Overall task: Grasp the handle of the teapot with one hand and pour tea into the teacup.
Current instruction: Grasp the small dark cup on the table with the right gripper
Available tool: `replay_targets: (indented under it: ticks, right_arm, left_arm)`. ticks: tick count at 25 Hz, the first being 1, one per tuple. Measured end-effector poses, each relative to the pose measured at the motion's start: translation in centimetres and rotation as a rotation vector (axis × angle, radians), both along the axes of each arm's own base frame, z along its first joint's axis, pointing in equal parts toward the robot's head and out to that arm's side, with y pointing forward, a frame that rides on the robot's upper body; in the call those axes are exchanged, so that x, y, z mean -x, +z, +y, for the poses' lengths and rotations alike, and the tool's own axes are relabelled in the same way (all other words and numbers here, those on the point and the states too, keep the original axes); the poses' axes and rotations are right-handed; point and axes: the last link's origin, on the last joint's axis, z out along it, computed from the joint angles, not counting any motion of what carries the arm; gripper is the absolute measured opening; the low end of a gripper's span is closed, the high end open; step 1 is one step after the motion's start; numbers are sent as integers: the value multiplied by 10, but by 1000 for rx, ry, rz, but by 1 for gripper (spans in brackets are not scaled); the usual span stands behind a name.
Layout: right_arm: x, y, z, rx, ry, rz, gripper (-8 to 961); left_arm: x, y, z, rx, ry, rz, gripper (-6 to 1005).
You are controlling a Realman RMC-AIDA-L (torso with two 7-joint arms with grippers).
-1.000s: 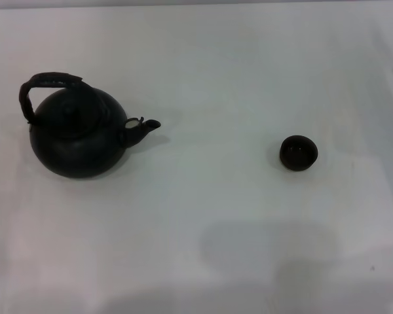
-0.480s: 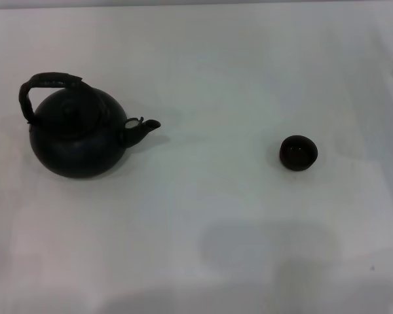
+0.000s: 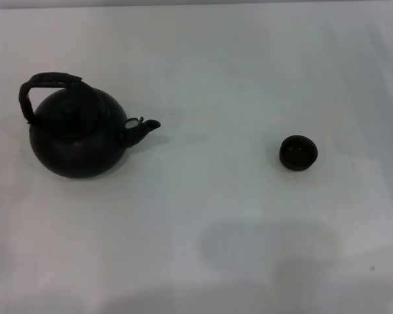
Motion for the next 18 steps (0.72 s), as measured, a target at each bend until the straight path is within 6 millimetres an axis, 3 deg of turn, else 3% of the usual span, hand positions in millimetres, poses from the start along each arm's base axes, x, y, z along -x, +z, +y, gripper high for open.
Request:
replay_targets:
  ticks: [8, 12, 18]
  right_arm:
    - [15, 1, 13, 32, 65, 97, 852]
    - [26, 7, 21, 25, 116, 99, 852]
    - [55, 2, 40, 126, 238, 56, 851]
  left_arm:
    - [-2, -6, 1, 2, 13, -26, 750]
    - [-1, -6, -1, 4, 26, 55, 750]
    - [-6, -16, 5, 2, 56, 124, 751]
